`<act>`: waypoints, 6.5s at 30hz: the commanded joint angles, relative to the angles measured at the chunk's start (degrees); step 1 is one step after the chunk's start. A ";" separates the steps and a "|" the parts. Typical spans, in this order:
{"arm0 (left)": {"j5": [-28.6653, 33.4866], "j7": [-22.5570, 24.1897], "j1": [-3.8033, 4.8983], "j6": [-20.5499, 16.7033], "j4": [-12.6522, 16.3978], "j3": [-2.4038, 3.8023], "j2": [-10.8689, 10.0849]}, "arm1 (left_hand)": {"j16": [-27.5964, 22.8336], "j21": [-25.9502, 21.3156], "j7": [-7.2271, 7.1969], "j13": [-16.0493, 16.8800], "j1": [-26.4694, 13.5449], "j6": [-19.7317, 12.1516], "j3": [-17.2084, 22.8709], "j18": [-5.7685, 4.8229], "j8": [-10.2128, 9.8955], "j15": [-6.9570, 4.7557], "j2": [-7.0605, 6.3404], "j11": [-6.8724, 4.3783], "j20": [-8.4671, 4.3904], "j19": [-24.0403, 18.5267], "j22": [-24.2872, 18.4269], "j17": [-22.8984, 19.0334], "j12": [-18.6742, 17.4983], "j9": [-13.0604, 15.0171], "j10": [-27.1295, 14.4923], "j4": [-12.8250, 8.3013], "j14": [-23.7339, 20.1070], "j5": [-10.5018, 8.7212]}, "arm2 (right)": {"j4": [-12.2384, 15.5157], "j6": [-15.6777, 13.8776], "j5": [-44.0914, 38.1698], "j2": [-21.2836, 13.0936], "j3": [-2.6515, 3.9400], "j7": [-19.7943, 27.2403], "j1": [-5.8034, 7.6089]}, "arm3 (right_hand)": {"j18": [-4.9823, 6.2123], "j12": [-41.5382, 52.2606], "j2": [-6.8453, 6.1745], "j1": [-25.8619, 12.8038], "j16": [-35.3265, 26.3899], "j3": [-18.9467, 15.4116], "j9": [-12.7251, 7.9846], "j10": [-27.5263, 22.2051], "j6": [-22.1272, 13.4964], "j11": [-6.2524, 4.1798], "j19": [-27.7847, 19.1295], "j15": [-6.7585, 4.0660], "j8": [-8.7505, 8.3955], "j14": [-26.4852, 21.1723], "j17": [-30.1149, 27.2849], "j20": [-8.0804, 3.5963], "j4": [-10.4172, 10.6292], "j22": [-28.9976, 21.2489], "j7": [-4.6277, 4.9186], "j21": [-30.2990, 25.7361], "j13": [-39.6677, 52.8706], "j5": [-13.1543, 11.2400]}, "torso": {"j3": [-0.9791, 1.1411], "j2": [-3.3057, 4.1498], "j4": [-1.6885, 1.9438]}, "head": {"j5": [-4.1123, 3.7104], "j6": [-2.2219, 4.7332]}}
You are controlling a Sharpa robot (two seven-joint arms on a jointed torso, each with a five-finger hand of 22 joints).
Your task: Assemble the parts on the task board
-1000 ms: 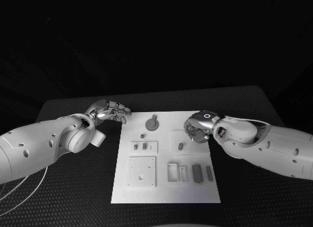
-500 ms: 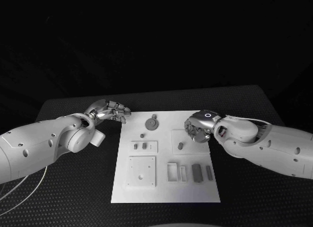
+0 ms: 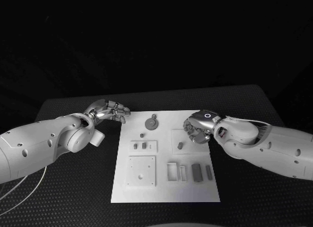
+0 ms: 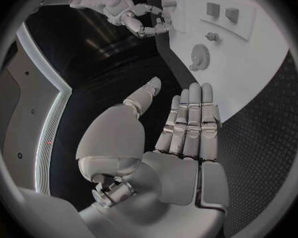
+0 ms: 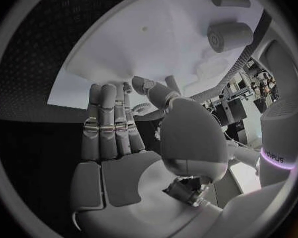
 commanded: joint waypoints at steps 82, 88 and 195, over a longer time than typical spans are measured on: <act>0.35 -0.01 0.04 0.78 -0.09 0.02 -0.01 | -0.89 0.14 0.26 -0.42 -0.35 -0.67 -0.48 0.67 0.35 0.47 0.09 0.07 0.03 -0.17 -0.49 0.75 -0.11 -0.19 -0.75 -0.16 0.17 -0.33 | -1.50 -6.66 -5.87 0.34 -1.96 -0.03 -2.12 | 0.36 0.41 5.99 5.02 -3.12 1.29 -1.13 8.69 7.22 -0.67 0.49 -2.49 2.92 2.13 1.06 -0.31 -2.25 1.29 -2.55 0.45 -5.17 -0.06 | 0.01 0.02 0.02 | -0.34 -0.34; 0.35 -0.08 0.04 0.77 -0.12 0.02 -0.06 | -0.92 0.14 0.26 -0.43 -0.33 -0.68 -0.49 0.67 0.35 0.47 0.08 0.07 0.04 -0.18 -0.51 0.79 -0.11 -0.19 -0.76 -0.17 0.17 -0.34 | -1.40 -6.82 -5.99 0.14 -1.96 -0.04 -2.12 | 0.36 0.44 6.15 4.96 -3.05 1.37 -1.04 8.85 7.40 -0.73 0.64 -2.55 3.00 2.26 1.21 -0.35 -2.43 1.29 -2.64 0.52 -5.01 -0.06 | 0.05 -0.01 0.01 | -0.36 -0.41; 0.30 -0.25 0.09 0.89 -2.24 0.03 2.85 | -1.53 0.16 0.37 -0.70 -0.30 -0.99 -0.54 0.64 0.44 0.51 0.01 0.14 0.07 -0.18 -0.95 1.51 -0.04 -0.28 -0.92 -0.06 0.26 -0.25 | 4.76 -9.18 10.34 10.87 2.49 10.38 -10.38 | 0.36 0.03 8.03 4.44 -1.18 1.74 0.19 9.76 8.01 -1.38 3.29 -3.45 3.09 4.43 3.80 -1.63 -3.65 1.40 -3.01 2.40 -3.18 -0.07 | -0.10 -0.02 0.05 | 16.04 -4.69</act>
